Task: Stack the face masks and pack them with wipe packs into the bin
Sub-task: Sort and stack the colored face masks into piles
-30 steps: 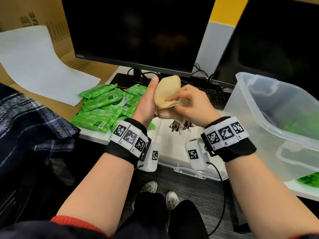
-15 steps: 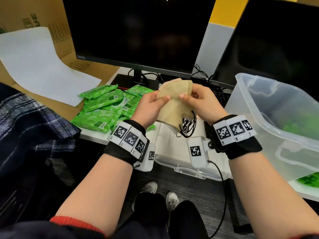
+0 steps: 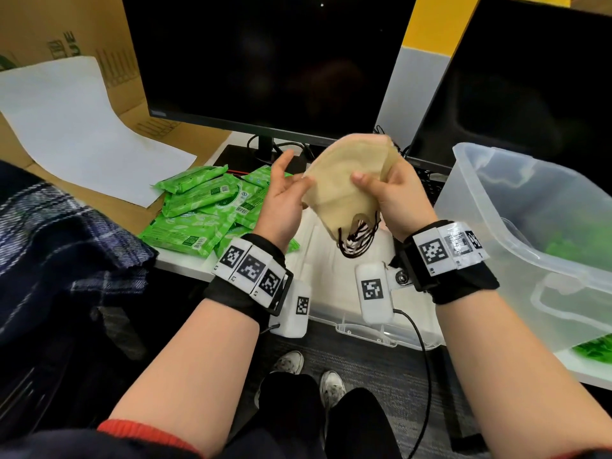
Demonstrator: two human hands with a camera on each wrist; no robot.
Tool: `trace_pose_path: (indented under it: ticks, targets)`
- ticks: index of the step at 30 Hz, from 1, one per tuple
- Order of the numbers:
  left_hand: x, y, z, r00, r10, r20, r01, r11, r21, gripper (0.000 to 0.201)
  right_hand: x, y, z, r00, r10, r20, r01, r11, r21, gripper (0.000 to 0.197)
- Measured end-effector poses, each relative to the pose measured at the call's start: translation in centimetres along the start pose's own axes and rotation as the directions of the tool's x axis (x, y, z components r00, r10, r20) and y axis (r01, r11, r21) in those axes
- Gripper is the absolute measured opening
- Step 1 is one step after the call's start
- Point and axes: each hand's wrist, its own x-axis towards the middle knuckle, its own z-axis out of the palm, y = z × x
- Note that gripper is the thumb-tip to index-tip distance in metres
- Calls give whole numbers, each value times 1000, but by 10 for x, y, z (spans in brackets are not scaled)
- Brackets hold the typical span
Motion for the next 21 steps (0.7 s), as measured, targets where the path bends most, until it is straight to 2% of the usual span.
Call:
trace_pose_path:
  ticks: [2,5,7,11,13,15,18,20,21]
  targets:
    - [0,-3,7,996,-83,-21,81,995,-61,53,2,1,1,997,-19,-80,23,998,57,57]
    - [2,-4,17,990,-137,28,140,977,-158,63,4,6,1,1000,1,-31,3,993,122,52]
    - [4,-4,21,989,-136,53,142,981,-132,67,3,8,-1,999,36,34,-40,992,120,52]
    - [4,-7,21,995,-98,26,99,994,-40,74,2,11,-10,991,74,116,-67,996,-60,78]
    - [7,-9,18,997,-74,-21,73,996,-60,81,2,11,-15,990,104,90,-96,991,-90,82]
    - [10,-9,12,999,-33,-36,30,997,-76,88,2,10,-20,992,129,-12,-129,987,-92,83]
    - [11,-7,6,990,93,110,-92,996,-22,92,4,4,-30,970,145,-193,-153,988,-27,73]
    - [10,-1,6,959,126,256,-148,987,68,82,3,1,-33,962,124,-243,-122,992,23,69]
    - [10,1,7,944,103,314,-147,982,119,75,3,1,-33,964,104,-244,-103,995,17,66]
